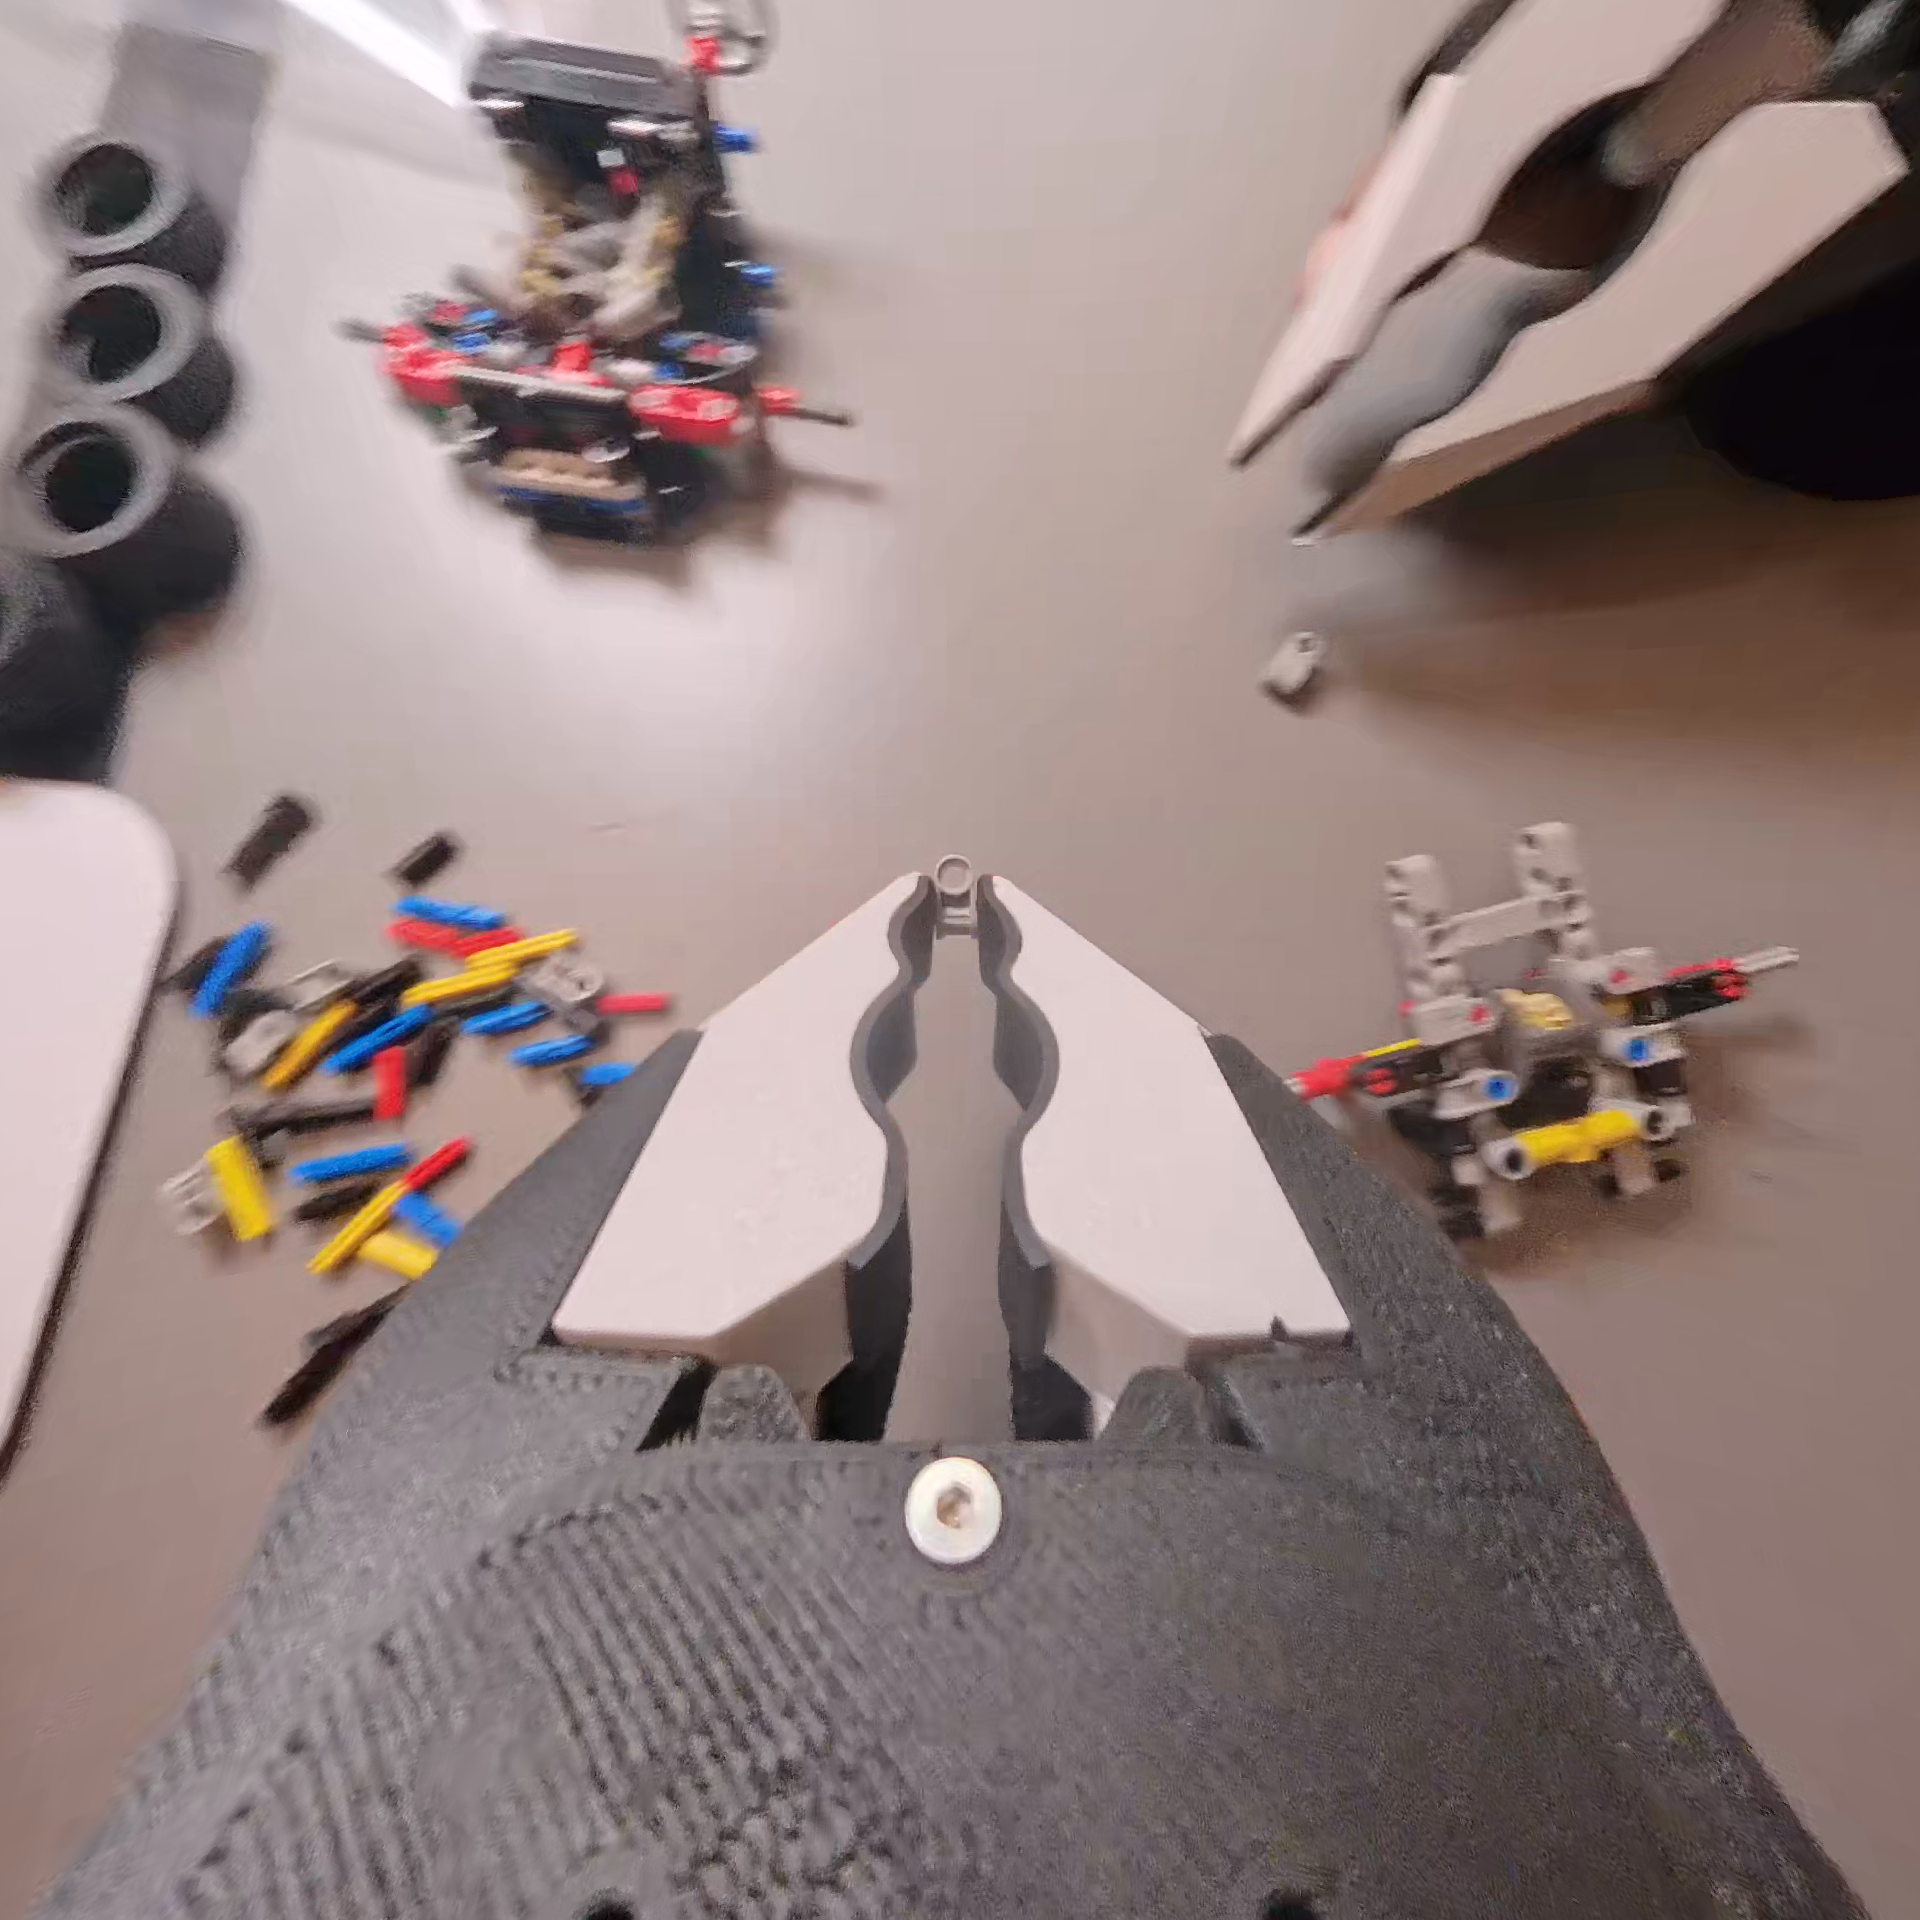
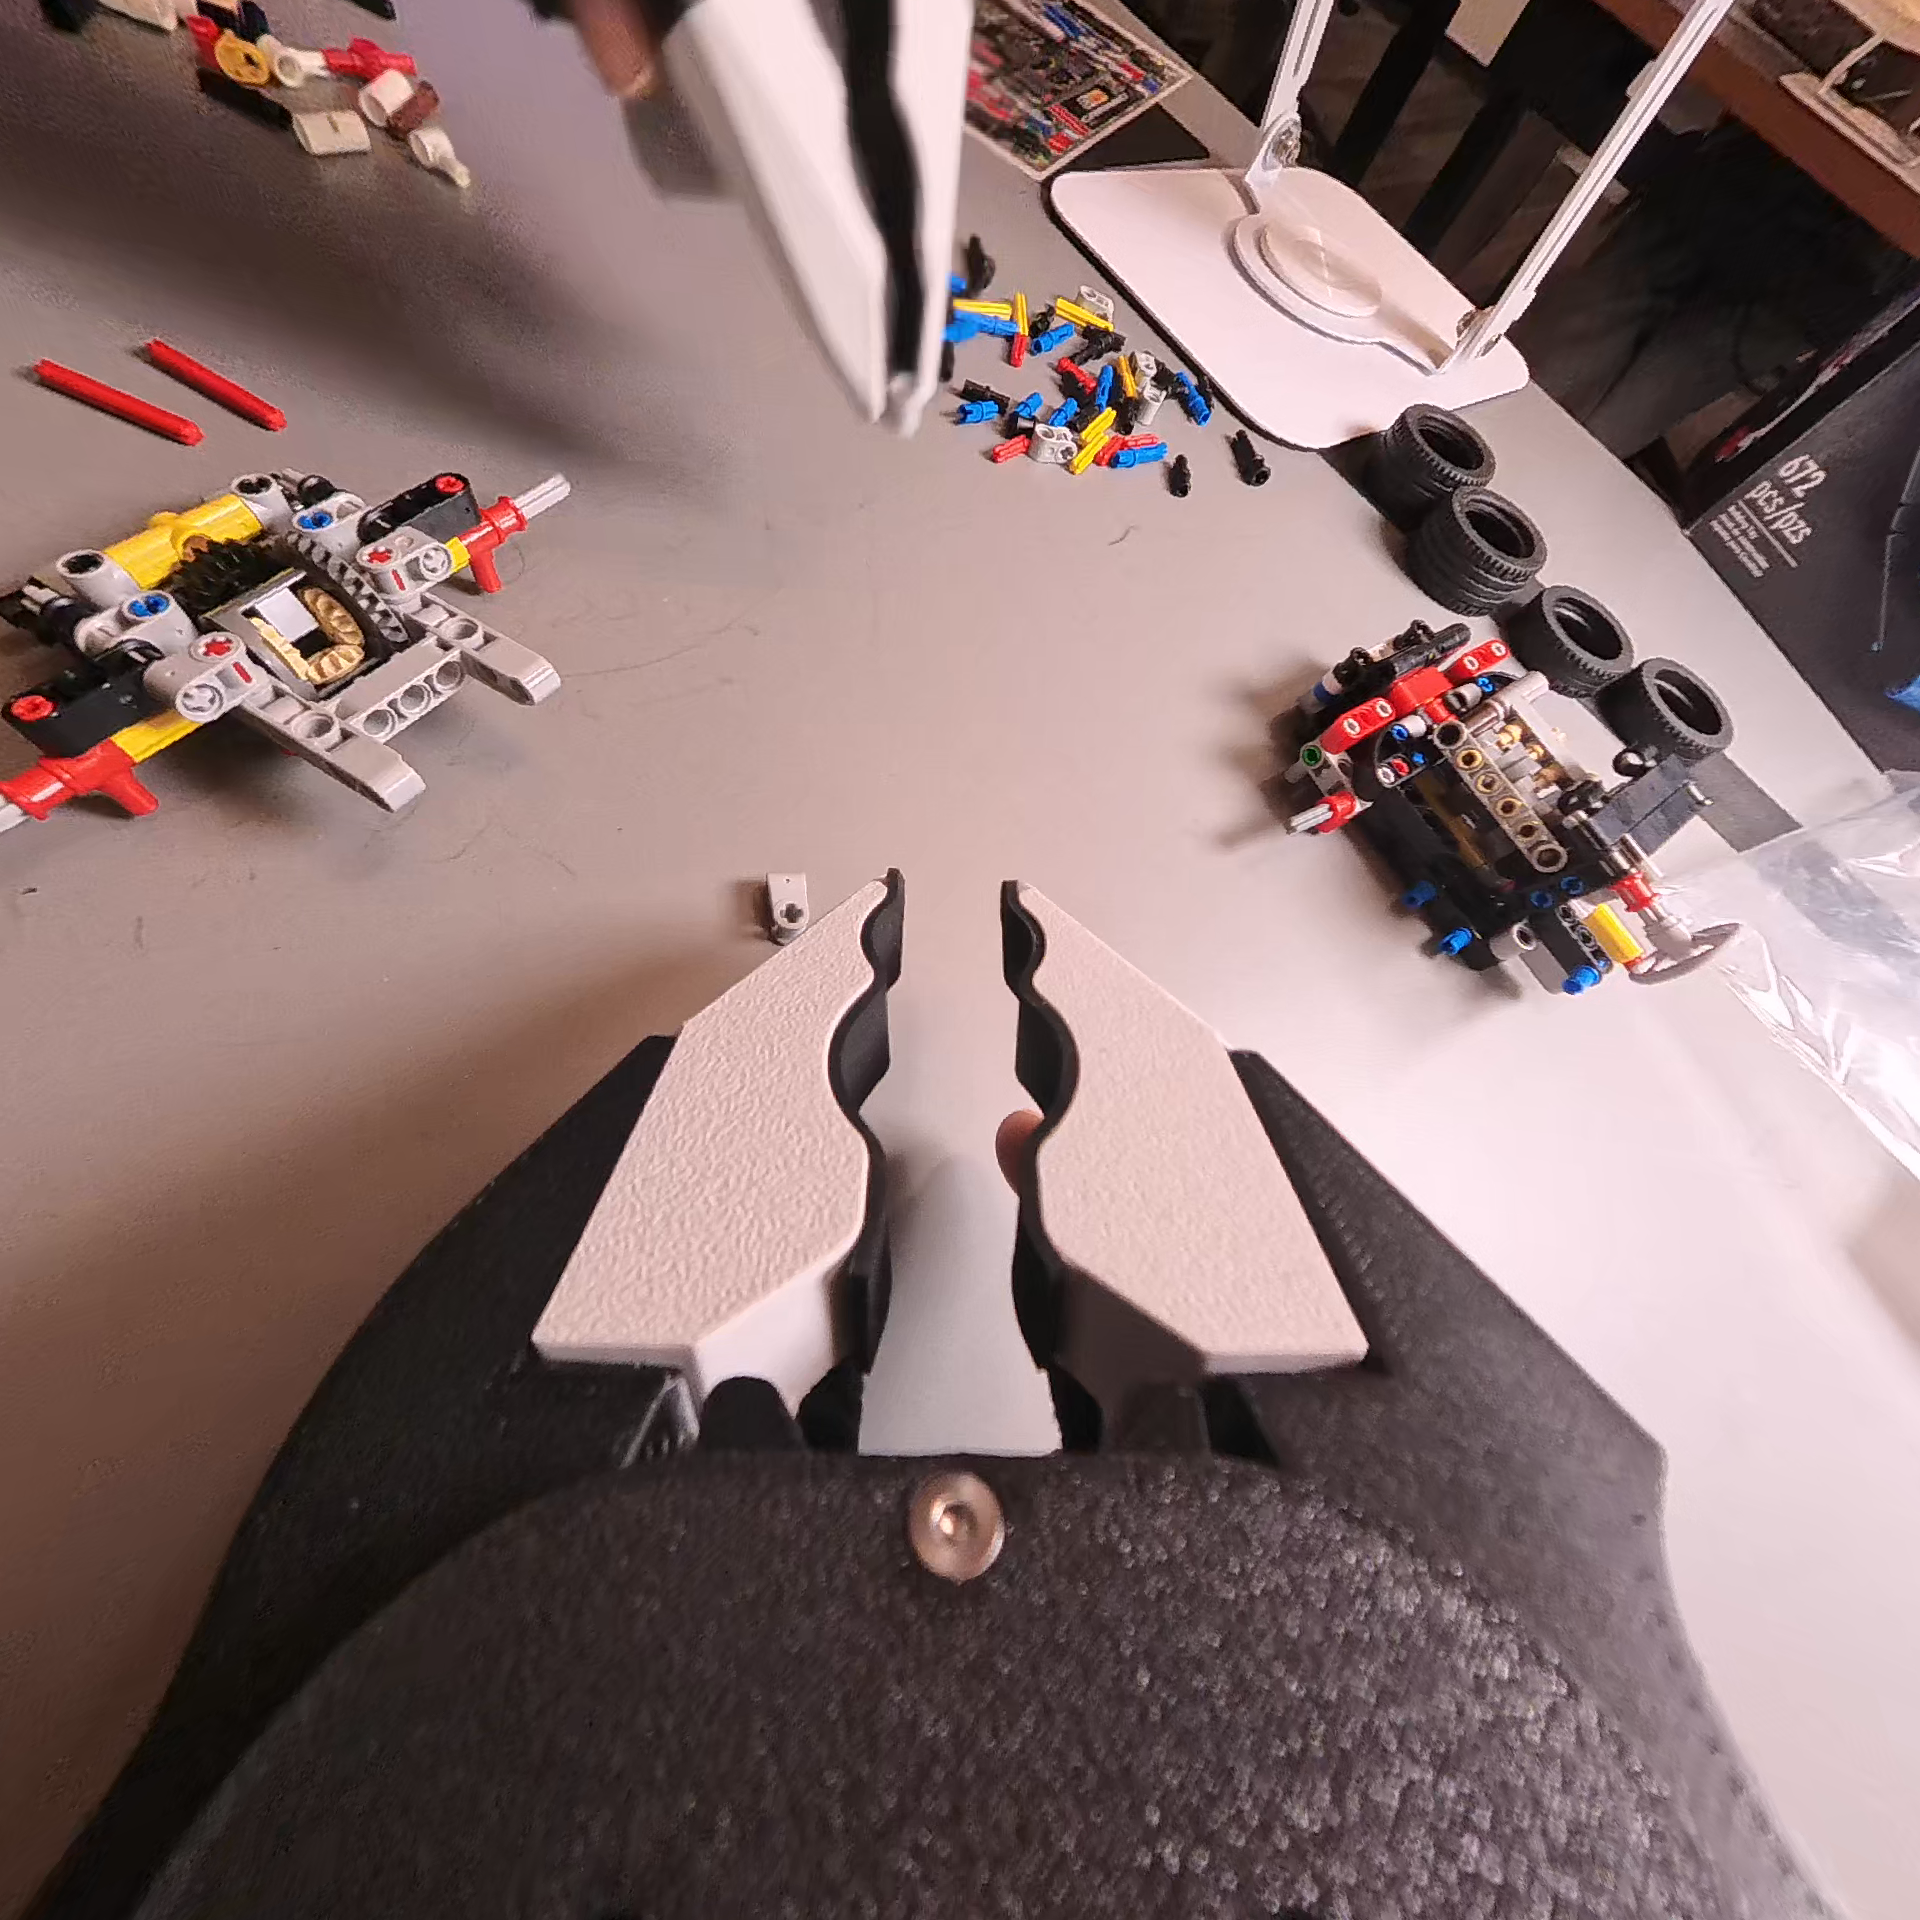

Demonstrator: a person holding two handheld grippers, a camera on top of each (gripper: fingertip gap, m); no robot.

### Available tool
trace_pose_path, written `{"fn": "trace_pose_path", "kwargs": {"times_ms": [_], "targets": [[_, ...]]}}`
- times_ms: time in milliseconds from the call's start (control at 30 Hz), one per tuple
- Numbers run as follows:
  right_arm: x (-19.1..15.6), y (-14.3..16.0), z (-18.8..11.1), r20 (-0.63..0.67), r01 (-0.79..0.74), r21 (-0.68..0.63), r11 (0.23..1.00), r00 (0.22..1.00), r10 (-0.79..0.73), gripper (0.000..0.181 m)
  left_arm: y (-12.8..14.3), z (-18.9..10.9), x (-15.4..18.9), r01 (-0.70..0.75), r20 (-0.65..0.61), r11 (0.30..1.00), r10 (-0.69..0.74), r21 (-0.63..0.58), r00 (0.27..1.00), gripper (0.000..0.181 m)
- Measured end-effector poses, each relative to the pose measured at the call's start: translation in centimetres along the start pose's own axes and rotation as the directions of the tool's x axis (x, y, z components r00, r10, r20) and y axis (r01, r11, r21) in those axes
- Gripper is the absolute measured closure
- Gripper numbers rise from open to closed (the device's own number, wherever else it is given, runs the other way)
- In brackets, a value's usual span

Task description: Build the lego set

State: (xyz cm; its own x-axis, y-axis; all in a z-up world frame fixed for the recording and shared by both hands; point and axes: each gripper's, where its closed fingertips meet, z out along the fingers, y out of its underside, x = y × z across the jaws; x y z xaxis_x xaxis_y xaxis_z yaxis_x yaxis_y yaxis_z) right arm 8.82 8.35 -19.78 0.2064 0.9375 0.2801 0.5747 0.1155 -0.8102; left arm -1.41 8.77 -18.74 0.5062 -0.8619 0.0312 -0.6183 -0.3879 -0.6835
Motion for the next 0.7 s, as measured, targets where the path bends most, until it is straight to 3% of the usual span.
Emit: {"fn": "trace_pose_path", "kwargs": {"times_ms": [33, 200, 367, 533, 700], "targets": [[0.1, -0.1, 0.0, -0.002, -0.007, 0.004, 1.000, 1.000, 0.007, 0.164, 0.1, 0.9, 1.5, -0.012, -0.031, 1.000, 0.011, -0.011, 0.999, 0.175], [0.4, 0.0, 0.0, -0.015, -0.035, 0.013, 0.999, 0.999, 0.036, 0.163, 0.8, 3.8, 4.6, -0.027, -0.080, 0.999, 0.023, -0.038, 0.997, 0.172], [0.6, 0.1, 0.5, -0.009, -0.087, 0.018, 0.996, 0.996, 0.087, 0.162, 1.1, 3.9, 5.1, 0.001, -0.045, 1.000, -0.001, 0.000, 0.999, 0.163], [1.0, -2.0, 2.8, 0.053, -0.097, 0.033, 0.995, 0.994, 0.095, 0.160, -0.5, -0.5, 4.7, 0.097, 0.144, 0.962, -0.137, 0.254, 0.980, 0.153], [1.4, -5.6, 8.3, 0.157, -0.014, 0.017, 1.000, 0.987, 0.011, 0.158, 0.6, -5.4, 5.9, 0.144, 0.324, 0.859, -0.334, 0.492, 0.885, 0.145]]}}
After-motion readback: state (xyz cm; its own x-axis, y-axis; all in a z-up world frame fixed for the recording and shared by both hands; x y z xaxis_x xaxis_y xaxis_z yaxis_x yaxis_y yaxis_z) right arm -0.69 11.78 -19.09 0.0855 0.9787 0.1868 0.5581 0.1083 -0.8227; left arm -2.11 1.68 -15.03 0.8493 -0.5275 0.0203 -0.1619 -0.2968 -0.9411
